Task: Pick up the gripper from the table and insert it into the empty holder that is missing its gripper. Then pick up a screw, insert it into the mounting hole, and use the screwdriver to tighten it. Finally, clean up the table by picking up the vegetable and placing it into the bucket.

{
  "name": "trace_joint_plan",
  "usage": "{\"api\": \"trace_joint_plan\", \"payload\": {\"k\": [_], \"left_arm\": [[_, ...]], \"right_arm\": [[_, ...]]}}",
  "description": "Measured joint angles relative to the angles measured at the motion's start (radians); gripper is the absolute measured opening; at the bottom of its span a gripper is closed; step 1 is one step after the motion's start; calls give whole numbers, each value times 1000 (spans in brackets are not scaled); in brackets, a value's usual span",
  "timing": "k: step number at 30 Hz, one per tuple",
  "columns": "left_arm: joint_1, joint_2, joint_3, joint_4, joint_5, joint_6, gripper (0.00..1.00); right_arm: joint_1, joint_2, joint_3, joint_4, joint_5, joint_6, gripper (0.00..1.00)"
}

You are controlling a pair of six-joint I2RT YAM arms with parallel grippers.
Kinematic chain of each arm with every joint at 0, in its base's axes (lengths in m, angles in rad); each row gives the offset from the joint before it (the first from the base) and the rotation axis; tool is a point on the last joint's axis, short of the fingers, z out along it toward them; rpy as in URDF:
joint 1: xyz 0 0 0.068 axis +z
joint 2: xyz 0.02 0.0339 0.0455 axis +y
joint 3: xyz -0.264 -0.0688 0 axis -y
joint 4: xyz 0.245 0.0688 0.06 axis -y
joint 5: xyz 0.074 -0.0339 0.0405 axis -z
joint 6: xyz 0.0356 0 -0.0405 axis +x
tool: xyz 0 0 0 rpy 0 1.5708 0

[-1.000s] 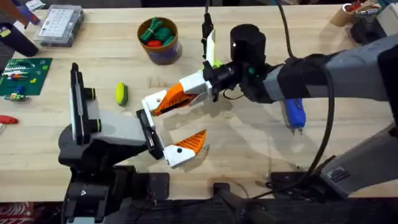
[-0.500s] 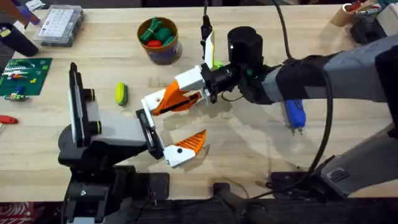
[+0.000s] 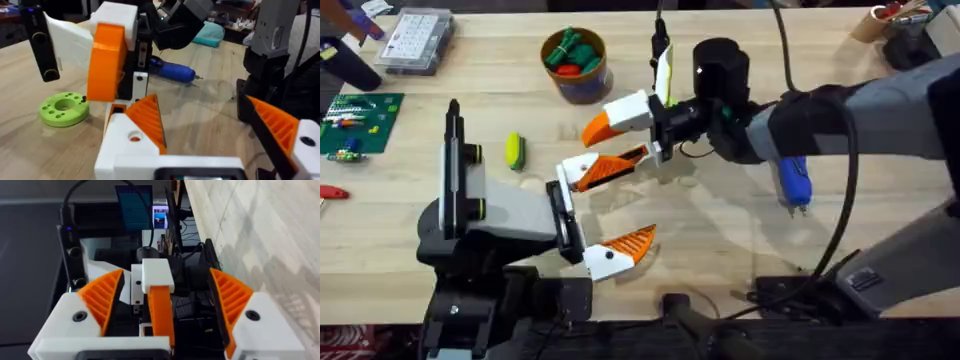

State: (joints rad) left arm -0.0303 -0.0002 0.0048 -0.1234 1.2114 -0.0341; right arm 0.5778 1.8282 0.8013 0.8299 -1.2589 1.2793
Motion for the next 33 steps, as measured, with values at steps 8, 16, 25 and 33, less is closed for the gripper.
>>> {"api": "trace_joint_plan", "payload": {"k": [8, 16, 25, 33], "left_arm": [[0, 0, 0, 1, -13, 0, 990], [0, 0, 0, 4, -34, 0, 990], [0, 0, 0, 5, -34, 0, 990], [0, 0, 0, 4, -34, 0, 990]], "right_arm": [[-48, -6, -25, 1, -33, -1, 996], [-90, -83, -117, 0, -62, -6, 996], [-73, -99, -130, 0, -82, -27, 996], [-65, -99, -130, 2, -93, -55, 510]]}}
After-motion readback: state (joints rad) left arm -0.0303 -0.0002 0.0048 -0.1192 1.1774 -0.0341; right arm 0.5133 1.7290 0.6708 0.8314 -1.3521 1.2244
